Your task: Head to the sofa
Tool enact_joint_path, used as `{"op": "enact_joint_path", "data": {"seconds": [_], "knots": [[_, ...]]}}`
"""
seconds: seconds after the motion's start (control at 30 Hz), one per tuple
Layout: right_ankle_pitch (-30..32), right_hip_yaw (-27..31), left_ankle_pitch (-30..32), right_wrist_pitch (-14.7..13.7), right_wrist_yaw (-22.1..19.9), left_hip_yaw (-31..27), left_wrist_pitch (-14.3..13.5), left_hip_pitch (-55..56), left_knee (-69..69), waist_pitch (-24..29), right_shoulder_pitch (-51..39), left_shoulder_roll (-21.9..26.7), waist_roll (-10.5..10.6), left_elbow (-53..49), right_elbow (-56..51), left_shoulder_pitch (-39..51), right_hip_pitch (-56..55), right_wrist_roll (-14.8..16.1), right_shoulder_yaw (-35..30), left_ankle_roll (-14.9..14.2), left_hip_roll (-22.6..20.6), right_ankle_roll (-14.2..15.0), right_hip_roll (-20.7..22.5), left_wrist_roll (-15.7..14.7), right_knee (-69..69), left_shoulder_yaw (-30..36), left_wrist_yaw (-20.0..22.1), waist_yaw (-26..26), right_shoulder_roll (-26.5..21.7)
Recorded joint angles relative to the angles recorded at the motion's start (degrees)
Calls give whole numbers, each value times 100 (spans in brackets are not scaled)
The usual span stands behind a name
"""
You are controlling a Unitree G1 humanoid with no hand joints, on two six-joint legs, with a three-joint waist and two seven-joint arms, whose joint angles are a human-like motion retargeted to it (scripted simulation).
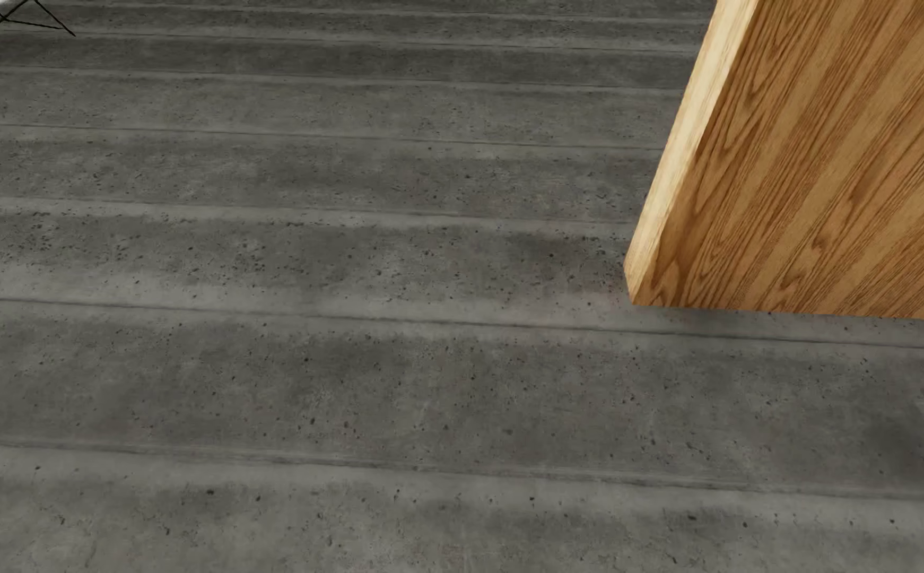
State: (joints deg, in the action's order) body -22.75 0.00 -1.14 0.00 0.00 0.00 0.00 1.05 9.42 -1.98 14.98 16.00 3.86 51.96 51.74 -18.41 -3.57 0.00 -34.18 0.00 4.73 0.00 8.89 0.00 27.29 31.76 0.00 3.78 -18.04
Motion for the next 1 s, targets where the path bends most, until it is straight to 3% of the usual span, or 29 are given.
{"op": "enact_joint_path", "data": {"seconds": [0.03,0.07,0.17,0.37,0.5,0.63,0.67,0.77,0.9,0.97,1.0], "knots": [[26,0,-532,0,0,0,0,191,1998,-7,-28,16,-3,-46,168,74,88,0,34,0,-22,0,95,0,-305,-181,0,-225,-3],[131,0,-659,0,0,0,0,166,2022,26,-38,95,-14,-92,151,173,121,0,159,0,-18,0,73,0,-182,-480,0,-209,-4],[240,0,-776,0,0,0,0,212,2079,26,-316,218,-19,-339,297,517,137,0,-142,0,14,0,138,0,-275,-410,0,-137,-43],[634,0,-876,0,0,0,0,-6,1991,44,-495,79,46,-409,-96,762,25,0,59,0,52,0,198,0,-297,-599,0,-226,22],[950,0,-1239,0,0,0,0,249,2152,114,-507,141,23,-426,-239,646,-108,0,-139,0,-12,0,271,0,-218,-528,0,-173,65],[582,0,-1477,0,0,0,0,1359,4092,523,-492,162,88,-300,-632,407,447,0,-314,0,30,0,351,0,-236,-490,0,32,-225],[451,0,-1496,0,0,0,0,1658,4443,508,-562,171,21,-272,-612,307,556,0,-419,0,31,0,247,0,-270,-461,0,274,-273],[74,0,-1138,0,0,0,0,2469,3951,591,-883,294,-191,-120,-445,119,882,0,-216,0,45,0,57,0,-382,-406,0,772,-175],[-709,0,-537,0,0,0,0,3133,3021,752,-1163,294,-199,442,-440,3,1855,0,-116,0,91,0,15,0,-490,-395,0,933,-179],[-613,0,-641,0,0,0,0,3250,3105,747,-1261,317,-201,538,-196,-5,2250,0,-290,0,266,0,7,0,-586,-464,0,1224,-164],[-467,0,-650,0,0,0,0,3339,3300,693,-1166,321,-258,587,-366,-9,2349,0,-540,0,120,0,-134,0,-517,-412,0,1316,-263]]}}
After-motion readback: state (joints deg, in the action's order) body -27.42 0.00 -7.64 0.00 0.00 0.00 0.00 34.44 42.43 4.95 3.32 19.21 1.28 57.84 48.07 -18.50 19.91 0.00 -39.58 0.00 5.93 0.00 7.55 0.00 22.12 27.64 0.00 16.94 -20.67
